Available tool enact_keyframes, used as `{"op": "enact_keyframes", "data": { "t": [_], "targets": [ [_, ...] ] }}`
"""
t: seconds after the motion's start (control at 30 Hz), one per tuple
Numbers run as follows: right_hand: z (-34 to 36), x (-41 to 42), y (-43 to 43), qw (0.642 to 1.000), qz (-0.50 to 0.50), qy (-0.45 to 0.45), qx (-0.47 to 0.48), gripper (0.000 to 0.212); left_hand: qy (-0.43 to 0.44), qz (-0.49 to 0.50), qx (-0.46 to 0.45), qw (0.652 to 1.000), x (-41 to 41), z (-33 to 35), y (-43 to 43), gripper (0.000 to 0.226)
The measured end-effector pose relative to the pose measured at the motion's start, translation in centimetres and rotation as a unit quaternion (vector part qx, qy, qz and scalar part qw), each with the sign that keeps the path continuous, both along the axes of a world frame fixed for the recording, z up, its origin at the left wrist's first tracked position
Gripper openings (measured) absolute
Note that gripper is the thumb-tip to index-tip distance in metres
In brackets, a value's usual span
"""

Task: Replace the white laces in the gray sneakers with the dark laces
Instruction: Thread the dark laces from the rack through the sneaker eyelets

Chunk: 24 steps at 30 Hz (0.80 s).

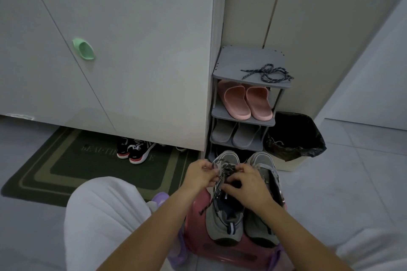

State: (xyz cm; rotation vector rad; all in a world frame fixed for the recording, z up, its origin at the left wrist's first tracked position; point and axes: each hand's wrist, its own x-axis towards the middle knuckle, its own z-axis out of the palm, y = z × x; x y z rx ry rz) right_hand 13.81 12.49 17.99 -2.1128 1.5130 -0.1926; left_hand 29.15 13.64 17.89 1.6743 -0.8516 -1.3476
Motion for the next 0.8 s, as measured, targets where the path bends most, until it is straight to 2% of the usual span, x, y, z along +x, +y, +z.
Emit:
{"op": "enact_keyframes", "data": {
  "t": [0.07,0.23,0.5,0.7,0.8],
  "targets": [
    [-0.3,0.3,0.7,1.000,-0.013,0.011,0.017,0.038,-0.003,0.005,0.000,1.000,-0.1,-0.4,-0.1,0.019],
    [-0.7,1.0,1.3,0.995,-0.067,-0.051,0.049,0.033,-0.047,-0.003,-0.009,0.999,-0.2,-0.8,-0.3,0.024],
    [-1.0,0.6,0.4,0.996,-0.049,-0.042,0.069,0.026,-0.141,-0.044,-0.020,0.989,-0.9,-1.2,-0.4,0.024],
    [-1.5,1.0,-0.3,0.995,-0.085,-0.054,0.026,0.018,-0.116,-0.106,-0.012,0.987,-1.1,-1.0,0.0,0.024],
    [-1.2,0.7,-0.1,0.997,-0.062,-0.027,-0.034,0.018,-0.153,-0.119,-0.004,0.981,-1.1,-0.9,-0.1,0.028]
  ]
}}
